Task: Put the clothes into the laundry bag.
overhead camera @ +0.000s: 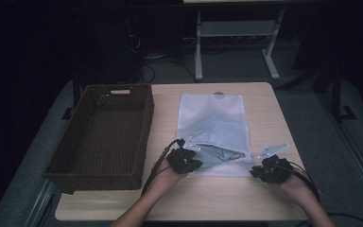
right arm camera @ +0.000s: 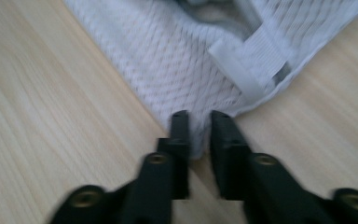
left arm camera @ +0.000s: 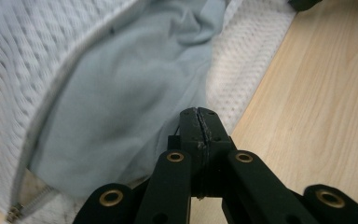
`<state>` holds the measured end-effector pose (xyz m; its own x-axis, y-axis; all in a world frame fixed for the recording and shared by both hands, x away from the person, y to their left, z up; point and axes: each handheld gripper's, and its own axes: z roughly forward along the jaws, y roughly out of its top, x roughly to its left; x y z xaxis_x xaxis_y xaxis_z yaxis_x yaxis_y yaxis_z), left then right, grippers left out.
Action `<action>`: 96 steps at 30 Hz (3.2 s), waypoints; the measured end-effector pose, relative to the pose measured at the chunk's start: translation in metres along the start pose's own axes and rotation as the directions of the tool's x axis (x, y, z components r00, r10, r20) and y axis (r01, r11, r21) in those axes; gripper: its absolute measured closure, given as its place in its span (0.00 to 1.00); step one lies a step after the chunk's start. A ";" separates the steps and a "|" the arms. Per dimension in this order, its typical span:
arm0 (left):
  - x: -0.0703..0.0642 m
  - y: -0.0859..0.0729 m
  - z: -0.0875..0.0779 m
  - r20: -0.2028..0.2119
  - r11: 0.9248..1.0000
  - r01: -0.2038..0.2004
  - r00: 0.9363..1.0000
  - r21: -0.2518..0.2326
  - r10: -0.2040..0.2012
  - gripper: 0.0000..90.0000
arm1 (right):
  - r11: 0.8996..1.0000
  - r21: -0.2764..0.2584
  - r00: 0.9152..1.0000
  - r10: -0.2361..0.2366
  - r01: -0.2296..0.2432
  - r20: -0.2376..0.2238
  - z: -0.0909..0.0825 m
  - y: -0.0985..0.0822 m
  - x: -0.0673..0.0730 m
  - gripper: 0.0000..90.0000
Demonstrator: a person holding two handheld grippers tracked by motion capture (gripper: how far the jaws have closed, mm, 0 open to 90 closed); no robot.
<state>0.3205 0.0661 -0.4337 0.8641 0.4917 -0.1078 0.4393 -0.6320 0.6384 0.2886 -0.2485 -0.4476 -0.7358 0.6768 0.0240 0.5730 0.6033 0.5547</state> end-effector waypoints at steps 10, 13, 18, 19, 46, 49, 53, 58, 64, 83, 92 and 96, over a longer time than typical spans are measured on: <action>0.004 0.002 0.002 -0.005 1.000 -0.005 1.000 0.000 0.005 0.99 | 0.983 -0.131 0.979 -0.146 0.128 -0.144 0.012 0.039 0.035 0.71; 0.005 0.001 0.002 -0.006 1.000 -0.001 1.000 0.001 0.001 0.99 | 0.977 -0.129 0.966 -0.191 0.170 -0.173 0.029 0.055 0.046 0.72; 0.006 0.000 0.002 -0.003 1.000 -0.003 1.000 0.003 0.003 0.99 | 0.966 -0.117 0.946 -0.251 0.231 -0.208 0.054 0.074 0.059 0.72; 0.005 0.000 0.002 -0.003 1.000 -0.001 1.000 0.002 0.001 0.99 | 0.967 -0.106 0.945 -0.250 0.232 -0.211 0.058 0.075 0.061 0.72; 0.005 0.008 0.031 -0.033 0.998 -0.009 0.999 0.070 0.012 1.00 | 0.969 -0.108 0.958 -0.238 0.223 -0.162 0.066 0.069 0.056 1.00; 0.010 0.014 0.035 -0.057 0.997 0.000 0.998 0.071 0.004 1.00 | 0.967 -0.107 0.955 -0.247 0.231 -0.164 0.066 0.069 0.056 1.00; 0.016 0.021 0.040 -0.079 0.998 0.015 0.997 0.066 -0.010 1.00 | 0.964 -0.107 0.952 -0.260 0.245 -0.164 0.066 0.069 0.057 1.00; 0.021 0.028 0.046 -0.121 0.998 0.032 0.992 0.049 -0.026 1.00 | 0.962 -0.108 0.949 -0.265 0.249 -0.173 0.066 0.069 0.057 1.00; 0.030 0.033 0.053 -0.157 0.998 0.055 0.986 0.039 -0.048 1.00 | 0.959 -0.110 0.946 -0.277 0.261 -0.169 0.066 0.069 0.058 1.00; 0.018 0.038 0.037 -0.065 0.999 0.049 0.997 -0.007 -0.049 1.00 | 0.955 -0.114 0.943 -0.289 0.273 -0.163 0.066 0.069 0.059 1.00; 0.016 0.049 0.049 -0.040 1.000 0.018 0.999 -0.003 -0.018 1.00 | 0.952 -0.115 0.941 -0.298 0.282 -0.158 0.066 0.069 0.061 1.00; 0.024 0.055 0.064 -0.097 0.999 0.033 0.995 -0.008 -0.034 1.00 | 0.950 -0.117 0.938 -0.305 0.288 -0.163 0.066 0.069 0.061 1.00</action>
<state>0.3817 0.0047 -0.4497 0.8208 0.5686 -0.0544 0.4655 -0.6106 0.6407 0.3065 -0.1381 -0.4626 -0.9238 0.3827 -0.0110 0.2903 0.7190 0.6315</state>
